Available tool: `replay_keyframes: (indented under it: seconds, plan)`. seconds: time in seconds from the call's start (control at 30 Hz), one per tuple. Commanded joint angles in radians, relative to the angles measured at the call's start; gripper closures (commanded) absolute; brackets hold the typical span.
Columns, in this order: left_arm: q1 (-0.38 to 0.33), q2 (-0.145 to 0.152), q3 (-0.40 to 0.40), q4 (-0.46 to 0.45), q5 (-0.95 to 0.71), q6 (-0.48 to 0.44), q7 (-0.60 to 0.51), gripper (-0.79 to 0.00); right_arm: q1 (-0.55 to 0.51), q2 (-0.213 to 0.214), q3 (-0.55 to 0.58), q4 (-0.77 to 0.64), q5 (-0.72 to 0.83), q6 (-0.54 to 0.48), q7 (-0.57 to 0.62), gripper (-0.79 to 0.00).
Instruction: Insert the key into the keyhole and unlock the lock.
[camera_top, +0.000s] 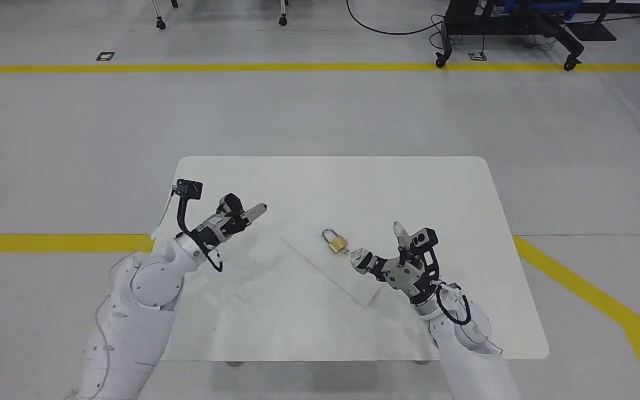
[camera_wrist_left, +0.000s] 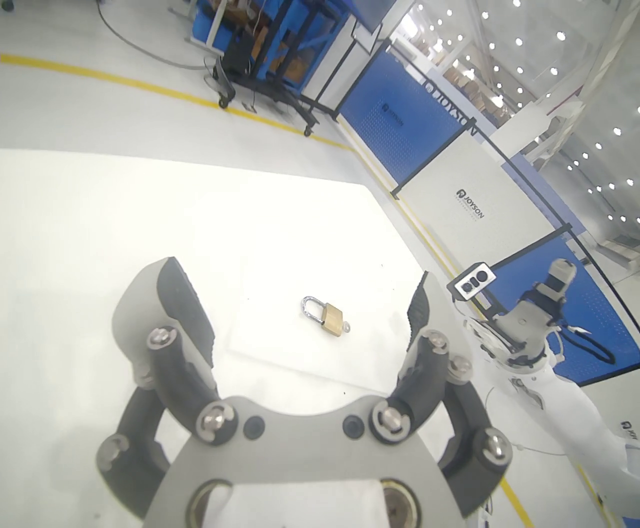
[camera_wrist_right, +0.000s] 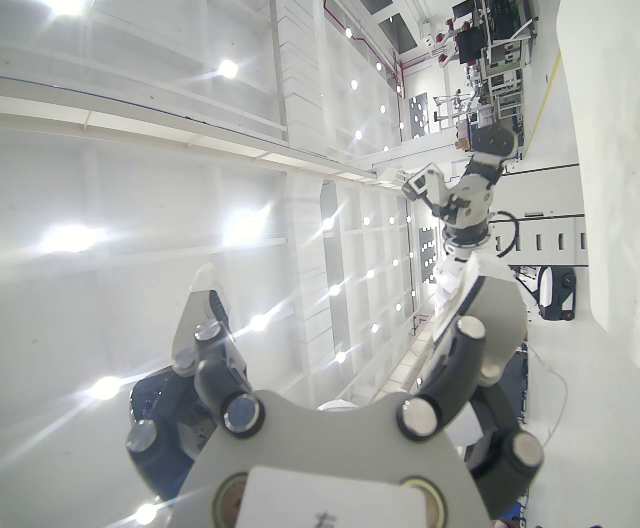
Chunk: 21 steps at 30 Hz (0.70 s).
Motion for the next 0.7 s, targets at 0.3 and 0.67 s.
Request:
replay_keyframes:
  seconds: [0.3,0.67]
  plan:
    - [-0.013,-0.001,0.011,0.009,-0.001,0.001,0.000,-0.785,0.000,0.000,0.000,0.000,0.000,0.000,0.000,-0.785]
    - [0.000,0.002,0.002,-0.022,0.087,0.027,0.085,-0.785,-0.012,0.003,0.016,-0.005,-0.138,-0.118,-0.121,-0.785]
